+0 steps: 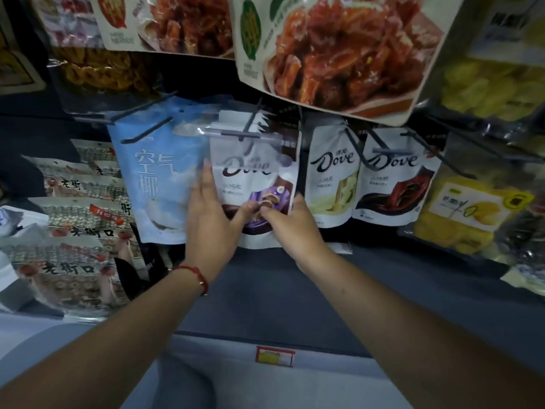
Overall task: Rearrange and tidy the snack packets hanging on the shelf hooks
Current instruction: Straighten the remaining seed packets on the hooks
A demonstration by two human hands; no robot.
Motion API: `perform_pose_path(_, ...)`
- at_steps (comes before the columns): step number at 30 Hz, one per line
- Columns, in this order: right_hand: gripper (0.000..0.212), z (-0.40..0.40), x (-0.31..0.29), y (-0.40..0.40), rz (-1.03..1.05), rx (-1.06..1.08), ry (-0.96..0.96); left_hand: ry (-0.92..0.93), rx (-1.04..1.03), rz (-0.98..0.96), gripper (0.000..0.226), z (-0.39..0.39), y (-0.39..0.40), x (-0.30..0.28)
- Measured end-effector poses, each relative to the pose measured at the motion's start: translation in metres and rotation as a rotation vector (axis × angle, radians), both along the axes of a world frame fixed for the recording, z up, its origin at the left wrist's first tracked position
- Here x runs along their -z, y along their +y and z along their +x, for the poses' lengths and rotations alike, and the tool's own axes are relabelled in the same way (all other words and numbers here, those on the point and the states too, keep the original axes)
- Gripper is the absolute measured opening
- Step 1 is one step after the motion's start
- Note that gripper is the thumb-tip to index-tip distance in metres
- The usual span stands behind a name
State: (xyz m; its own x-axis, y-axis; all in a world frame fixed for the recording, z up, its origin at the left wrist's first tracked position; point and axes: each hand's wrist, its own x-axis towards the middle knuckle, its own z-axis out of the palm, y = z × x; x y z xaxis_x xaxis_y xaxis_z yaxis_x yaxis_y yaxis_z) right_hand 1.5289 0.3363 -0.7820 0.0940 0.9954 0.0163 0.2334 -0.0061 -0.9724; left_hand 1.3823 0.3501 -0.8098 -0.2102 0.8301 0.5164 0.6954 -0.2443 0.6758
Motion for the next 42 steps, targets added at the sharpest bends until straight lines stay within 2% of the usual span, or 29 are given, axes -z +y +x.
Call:
perform_pose_path(3, 0.046, 0.030, 0.002, -0.019, 0.046, -0.061, -0.183, 0.295, 0.021, 0.061, 0.083, -0.013, -0.019, -0.003)
perform_pose_path(7, 0.051, 0.090, -0.005, -0.031, 0.183, -0.031, -0.529, 0.808, 0.156, 0.273, 0.061, -0.012, -0.040, 0.003)
perform_pose_path(9, 0.054, 0.118, -0.005, -0.024, 0.261, -0.037, -0.736, 0.922, 0.276, 0.337, 0.054, 0.013, -0.054, -0.002)
perform_pose_path(13, 0.065, 0.156, 0.001, -0.004, 0.273, -0.020, -1.036, 0.977, 0.371, 0.260, 0.061, 0.091, -0.059, -0.007)
perform_pose_path(18, 0.061, 0.162, 0.009, 0.006, 0.289, -0.063, -1.077, 1.081, 0.218, -0.021, 0.078, 0.166, -0.015, -0.006)
perform_pose_path(20, 0.060, 0.166, 0.010, 0.015, 0.310, -0.104, -1.134, 1.154, 0.162, -0.099, 0.083, 0.168, 0.004, 0.003)
perform_pose_path(22, 0.061, 0.174, 0.011, 0.020, 0.301, -0.141, -1.211, 1.200, 0.151, -0.098, 0.089, 0.158, 0.015, 0.010)
perform_pose_path(30, 0.066, 0.194, 0.019, 0.013, 0.325, -0.116, -1.341, 1.170, 0.356, -0.010, 0.097, 0.112, 0.031, 0.012)
perform_pose_path(33, 0.073, 0.189, 0.019, 0.009, 0.284, -0.135, -1.336, 1.151, 0.375, -0.016, 0.096, 0.115, 0.030, 0.015)
perform_pose_path(35, 0.074, 0.184, 0.018, 0.006, 0.246, -0.141, -1.266, 1.144, 0.377, 0.047, 0.093, 0.119, 0.025, 0.014)
perform_pose_path(38, 0.062, 0.174, 0.018, 0.010, 0.204, -0.062, -0.866, 0.973, 0.317, 0.167, 0.085, 0.128, 0.013, 0.015)
perform_pose_path(40, 0.044, 0.165, 0.014, 0.015, 0.125, 0.036, -0.580, 0.784, 0.260, 0.095, 0.090, 0.138, 0.001, 0.015)
perform_pose_path(42, 0.037, 0.156, 0.010, 0.023, -0.010, 0.074, -0.352, 0.616, 0.237, -0.023, 0.095, 0.151, -0.008, 0.015)
